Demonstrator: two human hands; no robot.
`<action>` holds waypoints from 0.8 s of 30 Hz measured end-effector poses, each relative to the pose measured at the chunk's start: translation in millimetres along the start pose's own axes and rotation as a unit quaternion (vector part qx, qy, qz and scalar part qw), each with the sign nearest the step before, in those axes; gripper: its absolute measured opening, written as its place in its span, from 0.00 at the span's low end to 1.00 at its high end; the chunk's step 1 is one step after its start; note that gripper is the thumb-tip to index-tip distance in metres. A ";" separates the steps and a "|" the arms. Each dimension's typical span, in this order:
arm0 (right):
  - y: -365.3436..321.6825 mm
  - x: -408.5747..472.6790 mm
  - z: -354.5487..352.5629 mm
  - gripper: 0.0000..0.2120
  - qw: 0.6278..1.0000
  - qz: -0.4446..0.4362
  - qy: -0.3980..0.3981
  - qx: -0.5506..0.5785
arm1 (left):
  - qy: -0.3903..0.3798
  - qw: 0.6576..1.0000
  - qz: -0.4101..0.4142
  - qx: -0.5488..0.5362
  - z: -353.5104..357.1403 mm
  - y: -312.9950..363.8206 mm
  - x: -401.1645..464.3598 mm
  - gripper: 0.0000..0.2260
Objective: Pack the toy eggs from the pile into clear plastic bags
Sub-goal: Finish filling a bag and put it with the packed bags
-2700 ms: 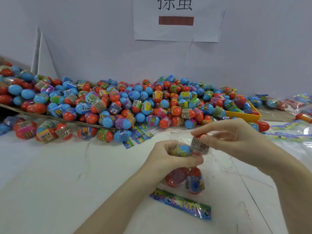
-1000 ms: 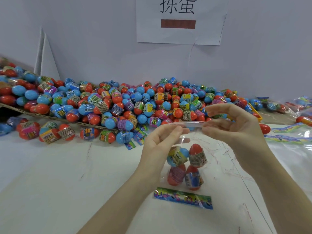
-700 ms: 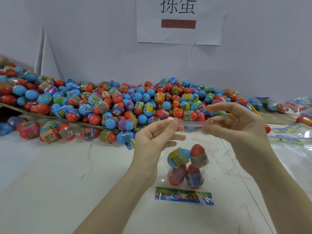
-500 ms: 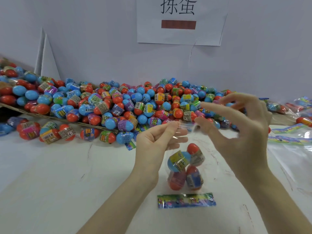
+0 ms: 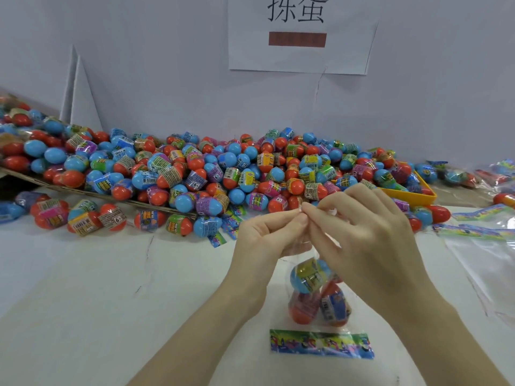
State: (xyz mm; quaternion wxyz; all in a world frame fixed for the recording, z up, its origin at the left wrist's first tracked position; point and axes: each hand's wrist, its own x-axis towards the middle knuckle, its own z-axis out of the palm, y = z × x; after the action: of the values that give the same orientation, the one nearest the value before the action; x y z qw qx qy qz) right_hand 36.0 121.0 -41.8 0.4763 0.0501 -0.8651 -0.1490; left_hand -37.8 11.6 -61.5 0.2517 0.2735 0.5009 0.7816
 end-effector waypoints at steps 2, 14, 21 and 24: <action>0.6 -0.8 1.1 0.10 1.000 -0.008 0.007 -0.005 | -0.018 1.000 0.010 0.007 -0.5 1.0 -0.9 0.08; 5.1 -4.1 7.5 0.10 0.999 -0.001 0.044 0.025 | -0.010 0.982 0.102 0.160 3.1 -5.1 -1.9 0.11; -0.4 -2.8 9.0 0.08 0.993 0.083 0.046 0.071 | 0.025 0.965 0.137 0.222 3.7 -12.2 -2.8 0.09; -4.5 -1.6 9.7 0.06 0.984 0.128 0.031 0.117 | 0.034 0.958 0.156 0.240 4.2 -14.3 -4.2 0.09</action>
State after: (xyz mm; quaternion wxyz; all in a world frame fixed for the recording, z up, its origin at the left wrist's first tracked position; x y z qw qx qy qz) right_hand 28.5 119.1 -49.4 0.5091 -0.0010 -0.8605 0.0174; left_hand -30.2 16.7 -73.9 0.0363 0.3735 0.6328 0.6773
